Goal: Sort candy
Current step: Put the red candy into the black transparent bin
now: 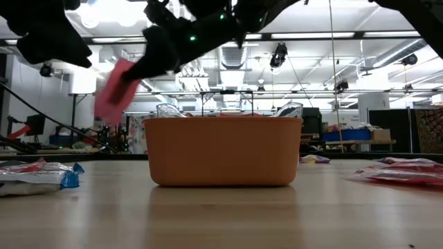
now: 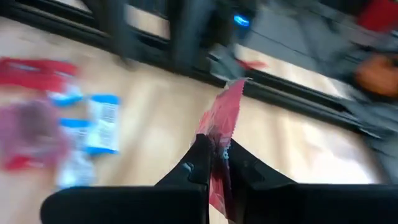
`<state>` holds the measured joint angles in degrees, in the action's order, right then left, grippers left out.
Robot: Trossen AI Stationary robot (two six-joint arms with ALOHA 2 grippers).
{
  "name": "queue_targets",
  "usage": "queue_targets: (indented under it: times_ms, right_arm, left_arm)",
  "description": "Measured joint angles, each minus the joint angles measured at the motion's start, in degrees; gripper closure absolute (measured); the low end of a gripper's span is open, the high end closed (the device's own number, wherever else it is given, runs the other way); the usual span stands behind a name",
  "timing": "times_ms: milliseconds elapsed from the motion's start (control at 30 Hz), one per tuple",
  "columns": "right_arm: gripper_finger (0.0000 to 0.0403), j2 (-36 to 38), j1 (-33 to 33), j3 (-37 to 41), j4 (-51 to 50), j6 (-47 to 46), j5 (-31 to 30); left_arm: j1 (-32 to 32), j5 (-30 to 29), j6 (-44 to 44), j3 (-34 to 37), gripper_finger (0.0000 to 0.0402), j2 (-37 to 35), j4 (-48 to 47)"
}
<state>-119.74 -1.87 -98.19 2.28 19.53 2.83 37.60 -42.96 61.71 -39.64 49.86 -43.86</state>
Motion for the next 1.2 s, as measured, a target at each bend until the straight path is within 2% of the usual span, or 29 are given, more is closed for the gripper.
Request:
queue_targets:
  times_ms: [200,333,533,700,1033,1200]
  right_arm:
    - [0.0391,6.2,-3.5,1.1,-9.9,3.4,-15.2]
    - [0.0391,10.1,-7.7,2.8,-17.8,0.1,-21.2]
    - [0.0391,14.1,-15.8,6.4,-25.5,-13.0,-21.4]
    - [0.0390,12.4,-22.6,7.2,-33.4,-26.2,-21.8]
    - [0.0387,8.3,-23.0,7.0,-33.2,-25.0,-21.3]
    - [0.0341,8.3,-22.0,7.0,-33.1,-26.9,-20.8]
  left_arm:
    - [0.0,0.0,0.0,0.0,0.0259,-4.4,-3.0]
    - [0.0,0.0,0.2,0.0,0.0260,-5.8,-4.3]
    - [0.0,-2.9,-0.2,0.0,0.0265,-5.3,-5.2]
    - [0.0,-4.5,-0.2,0.0,0.0267,-4.2,-5.7]
    - [-0.1,-5.6,0.3,0.0,0.0267,-2.5,-5.7]
    - [-0.1,-6.0,0.3,0.0,0.0267,-2.2,-5.7]
